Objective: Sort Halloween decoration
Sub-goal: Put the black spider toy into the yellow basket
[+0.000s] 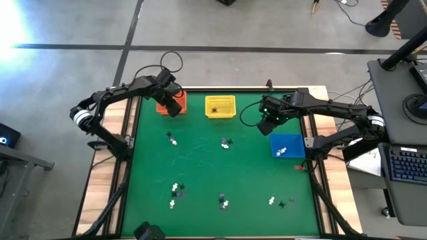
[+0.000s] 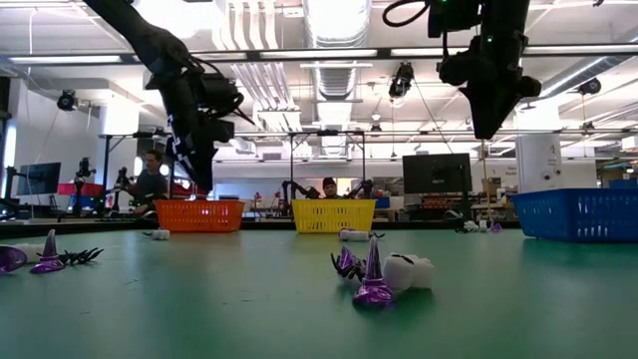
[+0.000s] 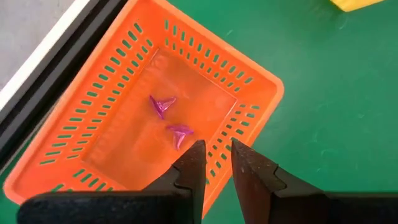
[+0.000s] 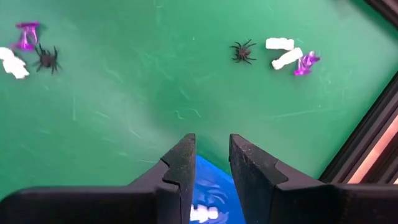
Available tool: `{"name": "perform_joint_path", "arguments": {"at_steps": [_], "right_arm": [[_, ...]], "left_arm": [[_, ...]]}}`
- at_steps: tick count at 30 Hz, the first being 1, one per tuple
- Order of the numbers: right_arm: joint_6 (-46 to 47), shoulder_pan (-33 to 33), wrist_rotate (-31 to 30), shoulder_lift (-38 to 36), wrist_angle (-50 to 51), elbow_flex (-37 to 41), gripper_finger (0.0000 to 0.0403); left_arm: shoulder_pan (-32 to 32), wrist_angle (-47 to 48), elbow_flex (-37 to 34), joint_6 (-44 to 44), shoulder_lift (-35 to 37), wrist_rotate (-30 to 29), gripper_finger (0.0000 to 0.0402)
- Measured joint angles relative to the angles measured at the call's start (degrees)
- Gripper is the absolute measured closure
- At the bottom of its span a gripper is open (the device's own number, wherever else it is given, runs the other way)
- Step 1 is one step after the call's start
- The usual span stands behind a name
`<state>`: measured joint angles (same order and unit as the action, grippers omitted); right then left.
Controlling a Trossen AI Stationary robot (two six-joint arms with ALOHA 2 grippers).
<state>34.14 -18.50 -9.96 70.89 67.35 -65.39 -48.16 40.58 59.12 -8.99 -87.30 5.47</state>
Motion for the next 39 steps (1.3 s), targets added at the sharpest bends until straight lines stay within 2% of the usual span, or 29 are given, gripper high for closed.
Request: {"name": "perform_joint_path", "arguments": {"at_steps": [3,9,13,21,25,31,39], "right_arm": [[2.8,0.0,0.6,0.0,-0.2,0.0,0.0312],[5.5,0.3,5.5,0.1,-2.7,0.0,0.0312],[4.5,0.6,6.0,0.9,-7.5,0.0,0.0312],[-0.1,1.9,14.1,5.2,-19.9,0.0,0.0312],[-0.6,2.0,13.6,8.4,-21.7,0.0,0.0312],[7.3,1.5,4.6,12.9,-20.8,0.0,0.0312],[8.3,-1.4,0.9,14.7,-21.0,0.0,0.0311]], "left_arm": [[0.1,0.0,0.7,-0.6,1.1,1.5,0.034],[0.3,-0.1,2.6,-0.7,4.9,10.5,0.0341],[1.1,0.0,2.7,-0.4,7.8,14.9,0.0341],[3.3,2.0,2.6,0.3,13.1,21.3,0.0342],[3.5,3.7,2.5,-0.8,14.9,25.4,0.0342],[3.5,4.2,2.8,-1.2,16.3,25.5,0.0342],[3.5,5.5,3.0,-2.8,16.8,25.3,0.0341]]}}
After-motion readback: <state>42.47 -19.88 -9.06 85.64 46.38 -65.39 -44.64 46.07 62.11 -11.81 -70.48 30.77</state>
